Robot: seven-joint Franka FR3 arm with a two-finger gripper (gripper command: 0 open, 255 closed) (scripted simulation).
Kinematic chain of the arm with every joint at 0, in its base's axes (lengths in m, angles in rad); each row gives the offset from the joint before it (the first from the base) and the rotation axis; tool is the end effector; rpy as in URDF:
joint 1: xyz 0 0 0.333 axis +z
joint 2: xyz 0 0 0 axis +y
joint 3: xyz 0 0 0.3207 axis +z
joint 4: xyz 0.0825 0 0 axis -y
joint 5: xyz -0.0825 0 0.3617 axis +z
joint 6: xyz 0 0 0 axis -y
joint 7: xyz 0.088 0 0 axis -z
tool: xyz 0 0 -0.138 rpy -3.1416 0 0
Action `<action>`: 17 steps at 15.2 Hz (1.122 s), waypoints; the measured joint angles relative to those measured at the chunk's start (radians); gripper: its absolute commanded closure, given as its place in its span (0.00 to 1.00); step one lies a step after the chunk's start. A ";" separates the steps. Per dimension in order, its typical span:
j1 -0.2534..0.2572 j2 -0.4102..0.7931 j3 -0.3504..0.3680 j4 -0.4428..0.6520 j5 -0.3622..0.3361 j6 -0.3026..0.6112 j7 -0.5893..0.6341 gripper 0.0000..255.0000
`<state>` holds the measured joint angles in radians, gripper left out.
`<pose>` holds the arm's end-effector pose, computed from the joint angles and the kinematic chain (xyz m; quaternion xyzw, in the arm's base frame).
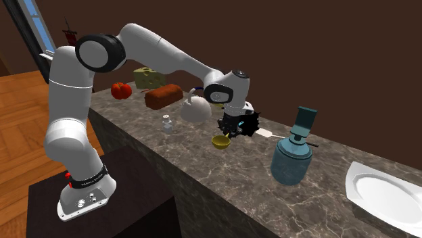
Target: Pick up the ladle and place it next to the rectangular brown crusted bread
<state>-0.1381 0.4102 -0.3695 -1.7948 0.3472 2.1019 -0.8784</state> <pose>0.5610 -0.2656 0.3156 -0.9914 -0.1028 -0.0218 0.0774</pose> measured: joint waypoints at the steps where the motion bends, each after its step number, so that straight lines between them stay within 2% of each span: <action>1: 0.000 0.000 0.000 0.000 0.000 0.000 0.000 1.00; 5: 0.001 -0.008 -0.002 0.005 -0.005 -0.012 0.004 1.00; 17: 0.007 -0.071 -0.018 0.078 -0.045 -0.139 0.044 1.00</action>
<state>-0.1312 0.3395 -0.3879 -1.7166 0.3020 1.9625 -0.8346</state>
